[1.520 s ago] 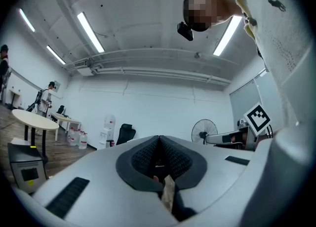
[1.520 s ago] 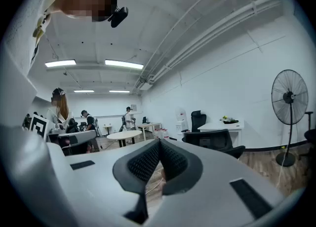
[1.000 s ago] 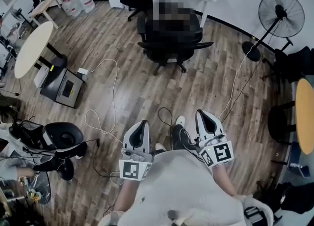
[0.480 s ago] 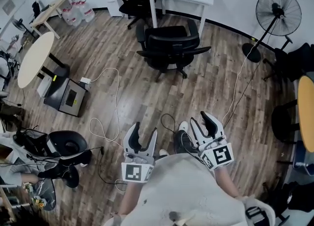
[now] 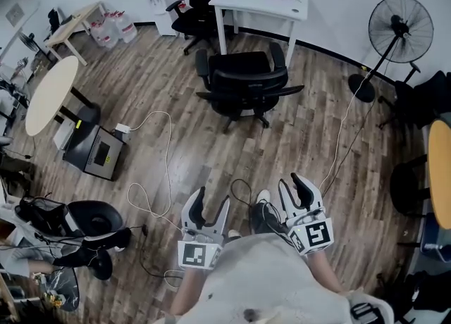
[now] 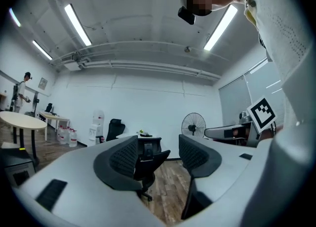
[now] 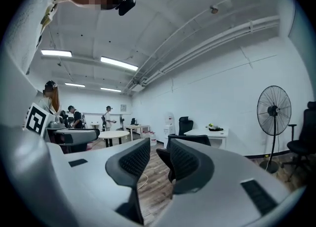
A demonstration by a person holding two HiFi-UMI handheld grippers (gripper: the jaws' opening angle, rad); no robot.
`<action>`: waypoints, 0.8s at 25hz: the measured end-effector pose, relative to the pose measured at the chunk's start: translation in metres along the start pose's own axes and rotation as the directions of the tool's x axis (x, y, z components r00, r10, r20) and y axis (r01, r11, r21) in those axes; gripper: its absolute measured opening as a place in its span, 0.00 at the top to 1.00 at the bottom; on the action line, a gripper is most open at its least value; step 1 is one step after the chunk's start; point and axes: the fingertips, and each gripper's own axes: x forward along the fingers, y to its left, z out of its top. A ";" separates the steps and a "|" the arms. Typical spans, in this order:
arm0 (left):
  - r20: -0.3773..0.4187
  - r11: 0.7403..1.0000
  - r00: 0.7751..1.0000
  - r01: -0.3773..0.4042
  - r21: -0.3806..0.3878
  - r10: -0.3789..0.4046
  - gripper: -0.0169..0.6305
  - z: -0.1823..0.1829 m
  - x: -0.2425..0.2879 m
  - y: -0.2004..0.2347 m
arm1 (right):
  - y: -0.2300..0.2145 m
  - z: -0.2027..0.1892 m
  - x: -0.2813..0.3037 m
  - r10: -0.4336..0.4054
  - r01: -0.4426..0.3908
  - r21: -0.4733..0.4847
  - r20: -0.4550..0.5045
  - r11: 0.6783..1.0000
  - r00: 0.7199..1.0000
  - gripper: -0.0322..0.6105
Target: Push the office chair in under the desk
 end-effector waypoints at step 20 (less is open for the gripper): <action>-0.029 1.000 0.999 -0.029 -0.013 0.028 0.59 -0.014 0.178 0.054 | -0.134 0.008 0.153 -0.078 0.078 -0.009 -0.020 0.997 0.997 0.80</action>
